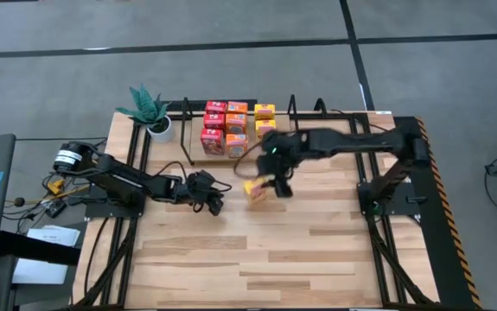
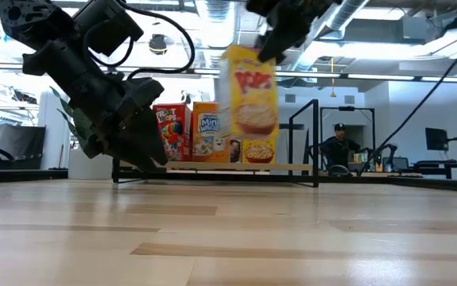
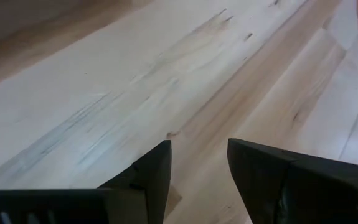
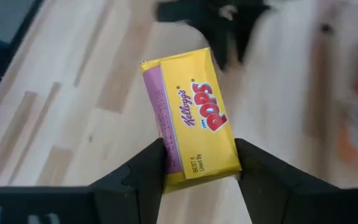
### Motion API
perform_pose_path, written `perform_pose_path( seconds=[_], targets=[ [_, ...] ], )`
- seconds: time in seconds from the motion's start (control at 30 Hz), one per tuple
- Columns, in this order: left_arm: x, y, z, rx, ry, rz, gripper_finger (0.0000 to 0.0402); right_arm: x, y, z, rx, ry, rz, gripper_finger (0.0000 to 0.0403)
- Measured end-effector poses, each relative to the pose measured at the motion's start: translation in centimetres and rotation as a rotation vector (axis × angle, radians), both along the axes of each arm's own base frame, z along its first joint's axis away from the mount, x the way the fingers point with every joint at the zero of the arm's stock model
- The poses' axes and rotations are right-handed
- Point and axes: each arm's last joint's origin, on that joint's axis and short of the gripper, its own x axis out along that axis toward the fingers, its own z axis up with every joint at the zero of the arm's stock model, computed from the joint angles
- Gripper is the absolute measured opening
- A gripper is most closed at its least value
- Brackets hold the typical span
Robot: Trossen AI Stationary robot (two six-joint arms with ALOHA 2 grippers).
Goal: Stack cereal on shelf
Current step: Put the yellow cereal box on the shelf aligned with the other yellow cereal boxes
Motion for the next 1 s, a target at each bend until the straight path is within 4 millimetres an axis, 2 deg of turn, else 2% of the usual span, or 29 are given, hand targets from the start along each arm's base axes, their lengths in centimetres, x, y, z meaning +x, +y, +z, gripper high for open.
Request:
perform_pose_path(
  seconds=[0.13, 0.23, 0.37, 0.47, 0.67, 1.0],
  targets=[
    [0.1, 0.0, 0.4, 0.005, -0.026, -0.001, 0.0146, -2.6, -2.8, 2.1, -0.057, 0.004, -0.157, 0.0199],
    [0.2, 0.0, 0.5, 0.01, -0.048, 0.003, 0.0146, -3.8, -5.0, 2.9, -0.09, 0.0, -0.289, 0.0192],
    [0.2, 0.0, 0.6, 0.012, -0.058, 0.017, 0.0146, -4.6, -7.5, 2.8, -0.092, 0.011, -0.374, 0.0189],
    [0.2, 0.0, 0.6, 0.013, -0.056, 0.016, 0.0146, -4.1, -9.1, 1.6, -0.093, 0.04, -0.403, 0.0194],
    [0.2, 0.1, 0.6, 0.014, -0.057, 0.02, 0.0146, -2.8, -10.8, -1.5, -0.092, 0.129, -0.401, 0.0203],
    [0.2, 0.2, 0.6, 0.039, -0.059, 0.05, 0.0146, -3.2, -11.7, -0.3, -0.073, 0.038, -0.399, 0.0187]
  ],
)
